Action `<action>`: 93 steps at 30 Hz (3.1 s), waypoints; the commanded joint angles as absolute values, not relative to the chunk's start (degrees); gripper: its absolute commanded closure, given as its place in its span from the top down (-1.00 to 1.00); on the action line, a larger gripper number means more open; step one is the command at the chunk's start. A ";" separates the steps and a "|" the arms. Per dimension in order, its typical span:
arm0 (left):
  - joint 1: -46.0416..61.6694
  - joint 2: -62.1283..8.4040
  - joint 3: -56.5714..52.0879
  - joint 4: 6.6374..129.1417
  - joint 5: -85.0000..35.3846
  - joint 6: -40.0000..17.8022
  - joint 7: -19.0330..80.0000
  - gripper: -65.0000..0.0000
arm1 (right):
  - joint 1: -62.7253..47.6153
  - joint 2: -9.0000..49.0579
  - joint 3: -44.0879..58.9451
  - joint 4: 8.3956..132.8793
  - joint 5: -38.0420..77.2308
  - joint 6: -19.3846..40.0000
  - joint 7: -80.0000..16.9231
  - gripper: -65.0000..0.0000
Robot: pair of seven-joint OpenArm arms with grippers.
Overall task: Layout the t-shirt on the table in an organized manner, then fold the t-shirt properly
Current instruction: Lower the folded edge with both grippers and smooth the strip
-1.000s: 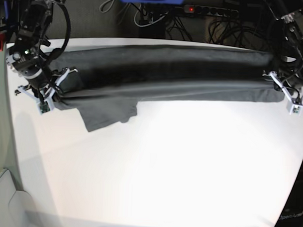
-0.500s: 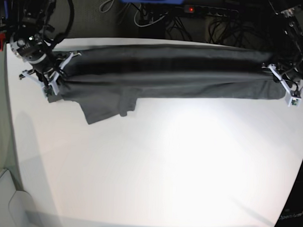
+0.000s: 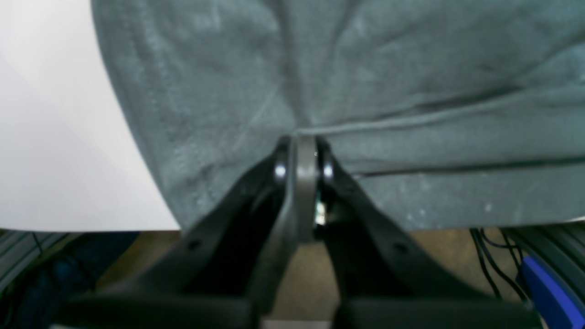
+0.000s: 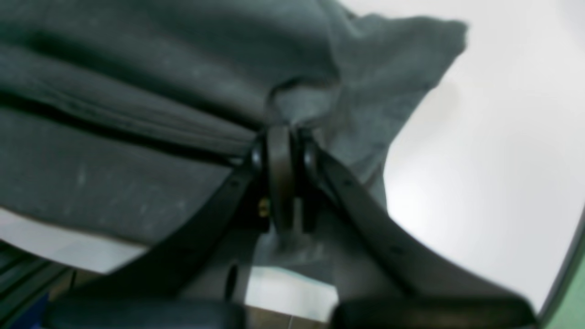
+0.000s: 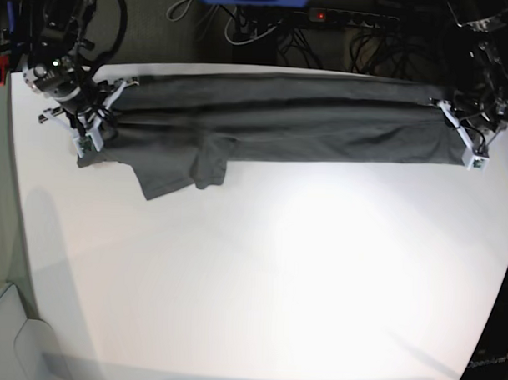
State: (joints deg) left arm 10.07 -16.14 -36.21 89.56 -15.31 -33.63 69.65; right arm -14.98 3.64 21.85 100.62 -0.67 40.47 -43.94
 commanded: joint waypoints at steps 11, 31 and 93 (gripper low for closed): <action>10.24 -17.36 -36.44 90.33 -15.34 -33.36 69.93 -0.80 | -15.78 4.88 22.20 101.49 -0.40 40.00 -43.21 -0.52; 11.74 -17.27 -36.79 90.42 -15.52 -33.36 69.41 0.24 | -8.04 2.77 19.12 112.13 -0.40 40.00 -51.38 0.16; 11.30 -16.92 -36.53 89.45 -15.34 -33.36 69.32 0.24 | -4.97 -0.31 12.44 115.91 -0.04 40.00 -65.80 -1.00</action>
